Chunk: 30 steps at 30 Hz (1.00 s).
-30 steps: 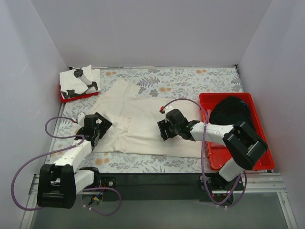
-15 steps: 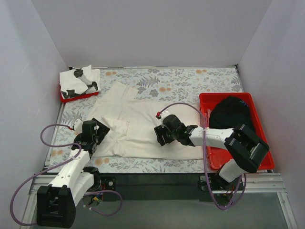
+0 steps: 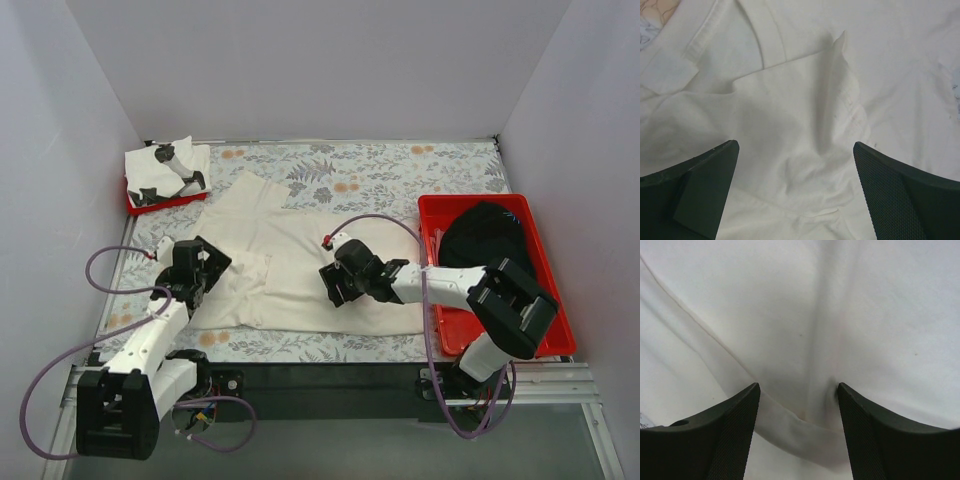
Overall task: Fold and stack the t-shirts
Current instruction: Fold the tshirt
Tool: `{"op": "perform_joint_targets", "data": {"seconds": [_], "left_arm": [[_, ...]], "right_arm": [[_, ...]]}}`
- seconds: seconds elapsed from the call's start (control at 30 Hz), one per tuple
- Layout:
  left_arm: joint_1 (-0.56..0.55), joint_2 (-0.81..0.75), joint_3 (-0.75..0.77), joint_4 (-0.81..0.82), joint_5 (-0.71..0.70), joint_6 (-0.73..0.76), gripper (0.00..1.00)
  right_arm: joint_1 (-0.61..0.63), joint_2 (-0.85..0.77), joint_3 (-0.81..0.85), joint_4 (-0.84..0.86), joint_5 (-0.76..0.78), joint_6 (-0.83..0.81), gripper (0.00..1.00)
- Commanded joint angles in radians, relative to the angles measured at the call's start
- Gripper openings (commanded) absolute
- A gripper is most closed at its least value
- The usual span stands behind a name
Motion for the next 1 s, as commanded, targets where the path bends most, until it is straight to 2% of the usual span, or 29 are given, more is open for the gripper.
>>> {"op": "perform_joint_targets", "data": {"seconds": [0.0, 0.13, 0.2, 0.27, 0.37, 0.4, 0.47, 0.5, 0.6, 0.73, 0.97], "left_arm": [[-0.004, 0.074, 0.119, 0.099, 0.012, 0.066, 0.91], [-0.019, 0.225, 0.269, 0.2, -0.003, 0.127, 0.91], [-0.042, 0.358, 0.385, 0.22, -0.04, 0.175, 0.91], [-0.062, 0.509, 0.521, 0.223, -0.081, 0.215, 0.91], [-0.101, 0.651, 0.669, 0.224, -0.158, 0.294, 0.91], [-0.113, 0.747, 0.773, 0.221, -0.167, 0.313, 0.91], [-0.116, 0.846, 0.873, 0.218, -0.175, 0.369, 0.91], [-0.118, 0.936, 0.983, 0.209, -0.181, 0.382, 0.91], [-0.119, 1.108, 1.122, 0.186, -0.198, 0.448, 0.9], [-0.119, 1.249, 1.307, 0.218, -0.2, 0.515, 0.85], [-0.119, 1.429, 1.49, 0.208, -0.207, 0.615, 0.77]], "right_arm": [[-0.018, 0.037, -0.001, -0.176, 0.036, 0.001, 0.58], [-0.024, -0.012, 0.048, -0.2, 0.071, -0.026, 0.59], [-0.028, -0.046, 0.083, -0.211, 0.087, -0.042, 0.59], [-0.033, -0.08, 0.104, -0.22, 0.096, -0.055, 0.59], [-0.039, -0.127, 0.137, -0.225, 0.108, -0.071, 0.6], [-0.042, -0.14, 0.14, -0.225, 0.11, -0.072, 0.6], [-0.047, -0.179, 0.148, -0.225, 0.119, -0.08, 0.61], [-0.048, -0.193, 0.15, -0.225, 0.122, -0.081, 0.61], [-0.054, -0.252, 0.137, -0.225, 0.137, -0.086, 0.61], [-0.064, -0.318, 0.108, -0.225, 0.147, -0.086, 0.62], [-0.071, -0.411, 0.052, -0.225, 0.168, -0.068, 0.62]]}}
